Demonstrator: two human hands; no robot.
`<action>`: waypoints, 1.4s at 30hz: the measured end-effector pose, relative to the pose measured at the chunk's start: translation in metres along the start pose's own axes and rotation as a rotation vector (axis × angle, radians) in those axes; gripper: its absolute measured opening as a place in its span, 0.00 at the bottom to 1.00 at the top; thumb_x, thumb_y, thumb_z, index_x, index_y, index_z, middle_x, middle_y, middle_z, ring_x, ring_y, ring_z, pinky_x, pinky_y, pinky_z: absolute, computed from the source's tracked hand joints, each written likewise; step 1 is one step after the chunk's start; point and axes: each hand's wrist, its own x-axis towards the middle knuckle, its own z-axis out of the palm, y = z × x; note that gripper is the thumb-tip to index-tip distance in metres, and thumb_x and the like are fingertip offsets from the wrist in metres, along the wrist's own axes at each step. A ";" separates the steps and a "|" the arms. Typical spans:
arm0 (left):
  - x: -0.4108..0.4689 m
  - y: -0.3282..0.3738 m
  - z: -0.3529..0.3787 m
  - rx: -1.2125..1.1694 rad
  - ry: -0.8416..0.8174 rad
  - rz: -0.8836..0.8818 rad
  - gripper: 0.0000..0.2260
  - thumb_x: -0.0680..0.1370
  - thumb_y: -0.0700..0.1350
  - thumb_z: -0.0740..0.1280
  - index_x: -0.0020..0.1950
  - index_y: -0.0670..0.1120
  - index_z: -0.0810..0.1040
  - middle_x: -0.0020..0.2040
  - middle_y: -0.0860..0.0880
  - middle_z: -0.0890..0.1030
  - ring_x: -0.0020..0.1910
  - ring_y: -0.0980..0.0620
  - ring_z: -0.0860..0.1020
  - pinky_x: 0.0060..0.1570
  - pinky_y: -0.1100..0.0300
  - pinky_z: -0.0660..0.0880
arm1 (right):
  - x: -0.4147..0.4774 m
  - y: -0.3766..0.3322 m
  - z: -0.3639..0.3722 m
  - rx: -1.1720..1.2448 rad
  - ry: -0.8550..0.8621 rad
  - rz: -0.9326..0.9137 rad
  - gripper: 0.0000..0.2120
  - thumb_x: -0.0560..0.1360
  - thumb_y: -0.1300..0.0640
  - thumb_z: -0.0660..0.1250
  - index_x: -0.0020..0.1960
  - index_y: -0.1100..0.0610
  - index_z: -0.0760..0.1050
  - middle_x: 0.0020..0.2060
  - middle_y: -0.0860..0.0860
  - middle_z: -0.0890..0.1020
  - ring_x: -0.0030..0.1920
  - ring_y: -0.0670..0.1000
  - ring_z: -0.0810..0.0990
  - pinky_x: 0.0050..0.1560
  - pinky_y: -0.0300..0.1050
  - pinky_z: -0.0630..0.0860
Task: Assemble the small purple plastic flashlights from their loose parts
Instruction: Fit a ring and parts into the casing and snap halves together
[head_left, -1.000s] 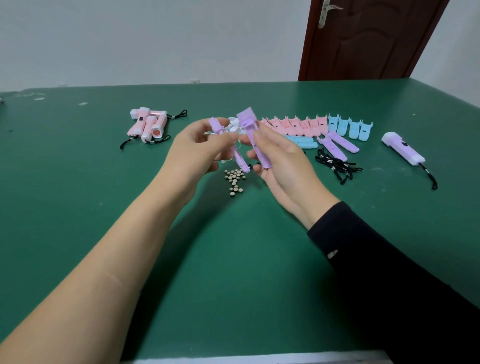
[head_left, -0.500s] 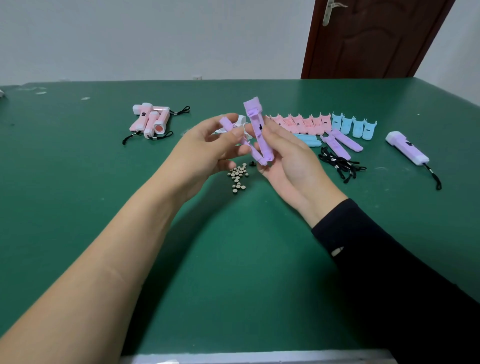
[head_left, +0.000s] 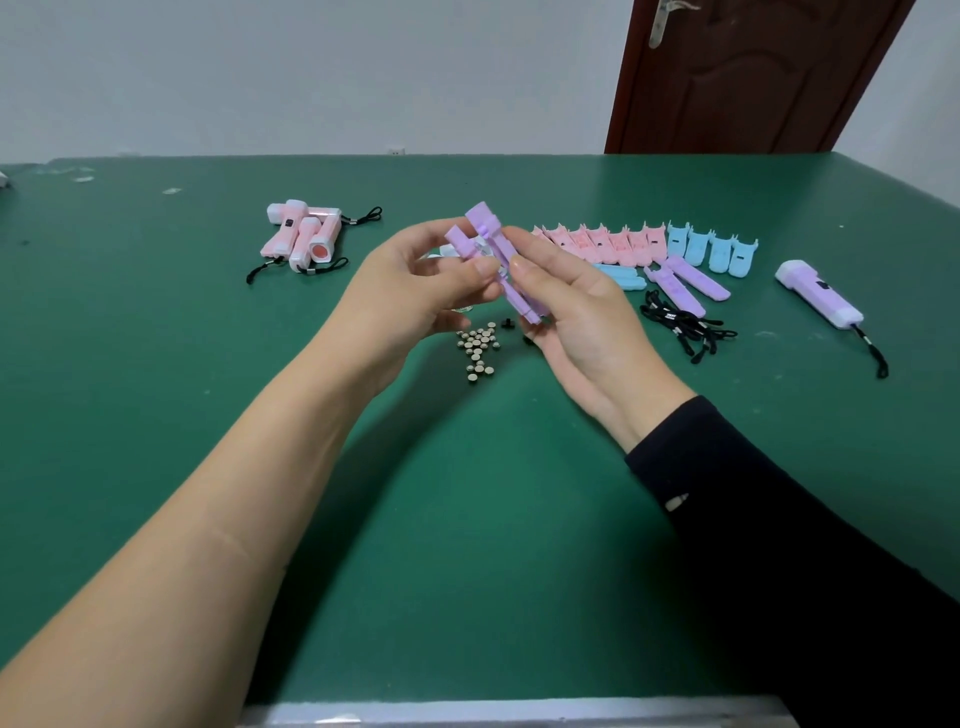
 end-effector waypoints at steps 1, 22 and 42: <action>0.000 0.000 0.000 0.004 0.003 0.002 0.15 0.77 0.41 0.70 0.63 0.43 0.77 0.42 0.51 0.83 0.40 0.58 0.82 0.34 0.67 0.74 | 0.000 0.000 0.000 -0.008 -0.001 0.002 0.12 0.78 0.63 0.64 0.60 0.54 0.78 0.59 0.51 0.81 0.48 0.43 0.80 0.39 0.30 0.72; 0.002 -0.004 -0.001 -0.007 -0.027 0.008 0.09 0.78 0.43 0.69 0.58 0.47 0.81 0.45 0.51 0.84 0.40 0.58 0.81 0.34 0.67 0.75 | 0.000 0.001 -0.001 0.016 -0.030 -0.024 0.12 0.77 0.67 0.64 0.55 0.54 0.79 0.49 0.47 0.84 0.48 0.42 0.81 0.45 0.31 0.74; 0.000 -0.002 0.004 0.028 0.022 0.032 0.05 0.79 0.43 0.68 0.53 0.45 0.81 0.37 0.52 0.82 0.37 0.59 0.78 0.34 0.67 0.73 | 0.002 0.004 0.000 0.081 -0.034 0.089 0.10 0.79 0.64 0.62 0.55 0.56 0.80 0.42 0.49 0.83 0.35 0.43 0.76 0.38 0.36 0.70</action>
